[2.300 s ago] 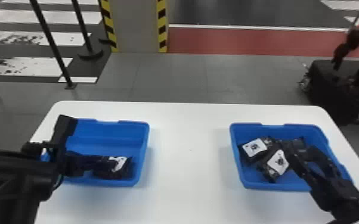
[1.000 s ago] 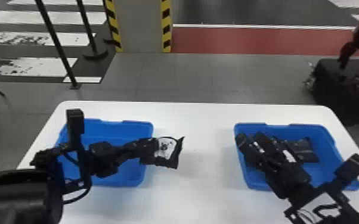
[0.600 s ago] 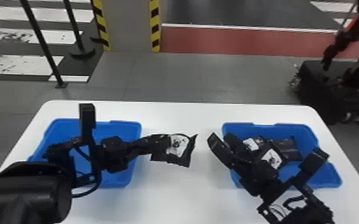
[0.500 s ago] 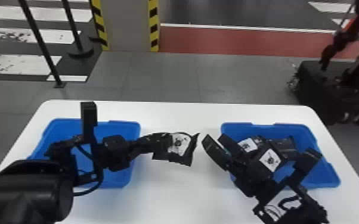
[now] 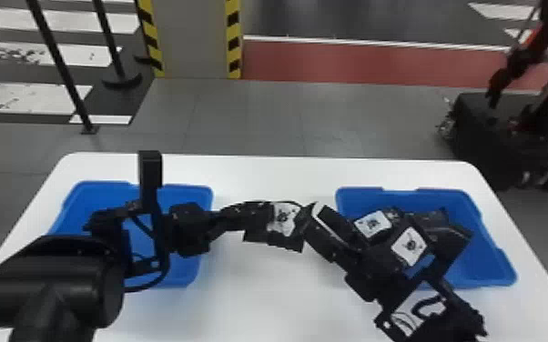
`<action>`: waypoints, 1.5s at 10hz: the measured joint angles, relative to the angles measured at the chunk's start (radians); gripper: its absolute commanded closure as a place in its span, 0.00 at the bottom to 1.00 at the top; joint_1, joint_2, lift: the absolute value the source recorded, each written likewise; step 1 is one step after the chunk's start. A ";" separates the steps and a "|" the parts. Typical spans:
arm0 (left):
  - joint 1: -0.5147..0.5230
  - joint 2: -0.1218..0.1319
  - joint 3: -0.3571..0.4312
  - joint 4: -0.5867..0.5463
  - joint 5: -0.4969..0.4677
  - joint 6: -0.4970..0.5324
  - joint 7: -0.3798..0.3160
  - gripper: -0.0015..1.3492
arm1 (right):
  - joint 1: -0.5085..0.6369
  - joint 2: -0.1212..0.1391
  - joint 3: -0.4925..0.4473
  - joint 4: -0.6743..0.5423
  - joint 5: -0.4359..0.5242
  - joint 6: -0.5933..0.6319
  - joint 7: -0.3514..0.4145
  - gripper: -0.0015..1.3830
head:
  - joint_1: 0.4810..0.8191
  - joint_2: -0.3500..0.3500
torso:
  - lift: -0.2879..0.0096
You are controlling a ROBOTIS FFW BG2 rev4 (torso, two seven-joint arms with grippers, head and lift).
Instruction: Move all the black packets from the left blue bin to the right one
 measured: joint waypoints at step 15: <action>0.242 0.005 0.231 -0.110 0.139 -0.249 0.052 0.13 | -0.053 -0.034 -0.328 0.084 0.115 0.001 -0.004 0.92 | 0.63 0.32 | 0.60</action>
